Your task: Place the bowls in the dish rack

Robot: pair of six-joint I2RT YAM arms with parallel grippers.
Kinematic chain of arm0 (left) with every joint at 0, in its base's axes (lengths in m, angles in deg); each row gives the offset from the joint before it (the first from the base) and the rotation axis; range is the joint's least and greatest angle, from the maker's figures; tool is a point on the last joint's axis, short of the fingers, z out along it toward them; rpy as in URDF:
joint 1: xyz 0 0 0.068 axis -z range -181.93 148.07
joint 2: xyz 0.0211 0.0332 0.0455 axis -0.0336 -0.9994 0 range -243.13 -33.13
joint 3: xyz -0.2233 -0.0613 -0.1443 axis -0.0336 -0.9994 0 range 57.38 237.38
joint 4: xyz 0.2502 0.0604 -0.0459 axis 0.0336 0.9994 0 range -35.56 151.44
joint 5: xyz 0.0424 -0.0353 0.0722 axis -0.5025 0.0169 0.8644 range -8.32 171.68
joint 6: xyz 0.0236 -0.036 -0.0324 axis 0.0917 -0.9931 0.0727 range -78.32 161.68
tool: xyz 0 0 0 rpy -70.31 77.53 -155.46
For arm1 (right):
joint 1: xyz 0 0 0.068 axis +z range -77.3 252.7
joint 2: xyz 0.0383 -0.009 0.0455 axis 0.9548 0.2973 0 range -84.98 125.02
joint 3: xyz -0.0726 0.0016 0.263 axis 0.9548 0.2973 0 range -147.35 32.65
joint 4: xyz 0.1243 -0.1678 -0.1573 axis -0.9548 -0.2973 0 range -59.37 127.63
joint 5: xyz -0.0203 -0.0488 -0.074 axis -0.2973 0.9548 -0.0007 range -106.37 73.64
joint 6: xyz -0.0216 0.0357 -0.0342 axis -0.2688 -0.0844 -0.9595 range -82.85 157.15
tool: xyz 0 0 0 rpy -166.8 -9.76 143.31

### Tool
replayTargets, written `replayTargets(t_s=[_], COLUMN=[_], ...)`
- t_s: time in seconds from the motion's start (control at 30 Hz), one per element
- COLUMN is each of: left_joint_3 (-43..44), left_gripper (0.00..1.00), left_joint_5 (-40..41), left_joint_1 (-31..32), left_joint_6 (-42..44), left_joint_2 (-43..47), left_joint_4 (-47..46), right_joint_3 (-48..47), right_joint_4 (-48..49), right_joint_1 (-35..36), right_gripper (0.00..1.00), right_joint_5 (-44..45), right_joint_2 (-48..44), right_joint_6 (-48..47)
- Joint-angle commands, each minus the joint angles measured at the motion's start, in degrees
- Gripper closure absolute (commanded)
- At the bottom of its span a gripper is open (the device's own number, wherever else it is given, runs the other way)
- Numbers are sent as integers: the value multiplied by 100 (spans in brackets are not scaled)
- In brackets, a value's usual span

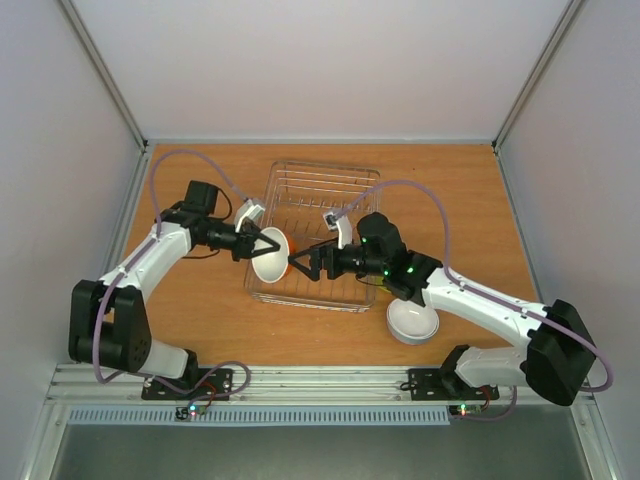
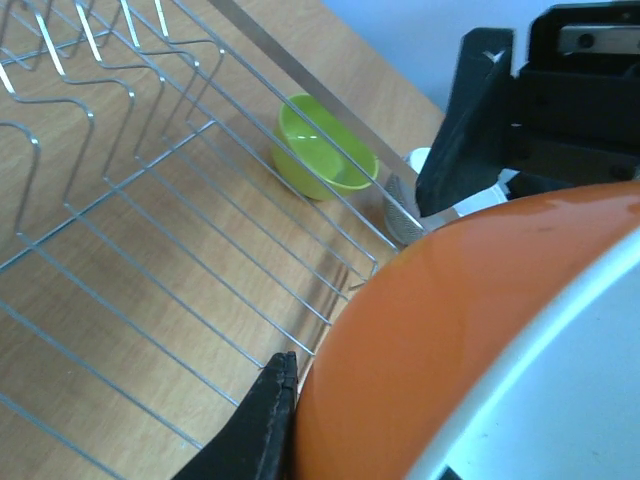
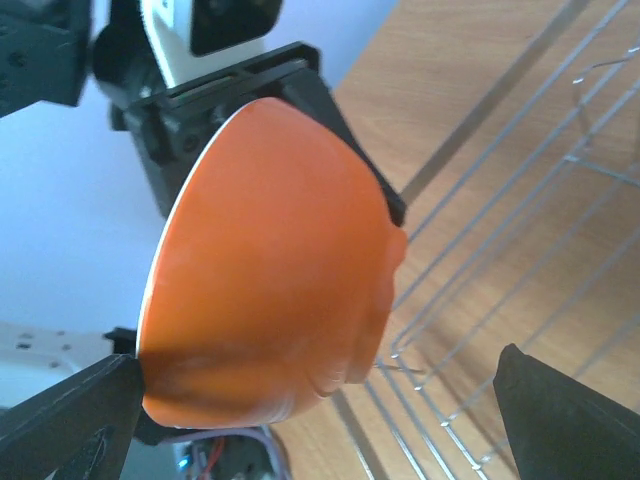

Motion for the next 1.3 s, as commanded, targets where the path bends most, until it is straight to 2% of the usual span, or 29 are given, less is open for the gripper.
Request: replayTargets(t_s=[0.0, 0.33, 0.4, 0.57, 0.67, 0.77, 0.83, 0.93, 1.0, 1.07, 1.13, 1.27], left_joint_3=[219, 240, 230, 251, 266, 266, 260, 200, 116, -32, -198, -414], left_gripper=[100, 99, 99, 100, 99, 100, 99, 81, 61, 47, 39, 32], left_joint_5=[-790, -832, -803, -776, -811, -798, -750, -618, -453, -222, 21, 535], left_joint_1=[23, 22, 22, 22, 22, 22, 21, 22, 22, 22, 22, 21], left_joint_6=[411, 485, 480, 367, 336, 334, 304, 129, -28, -298, -532, -909], left_joint_2=[-156, -196, -212, -272, -284, -274, -256, -179, -80, 82, 302, 657], left_joint_4=[434, 522, 519, 467, 467, 469, 444, 244, 26, -325, -669, -1193], right_joint_3=[303, 600, 592, 519, 506, 469, 442, 391, 284, 114, -72, -562], right_joint_4=[1604, 2960, 3088, 3251, 3362, 3452, 3451, 3234, 2824, 2129, 1389, -157], right_joint_1=[-9, -9, -11, -11, -5, -12, -7, -11, -19, -44, -74, -142], right_gripper=[1, 2, 11, 54, 70, 97, 99, 99, 99, 99, 99, 99], right_joint_5=[-1075, -1549, -1663, -1911, -2028, -2131, -2144, -2054, -1871, -1559, -1123, -128], right_joint_2=[216, 605, 661, 772, 858, 943, 956, 904, 800, 623, 422, 185], right_joint_6=[598, 1060, 1112, 1265, 1341, 1386, 1380, 1241, 1017, 622, 260, -369])
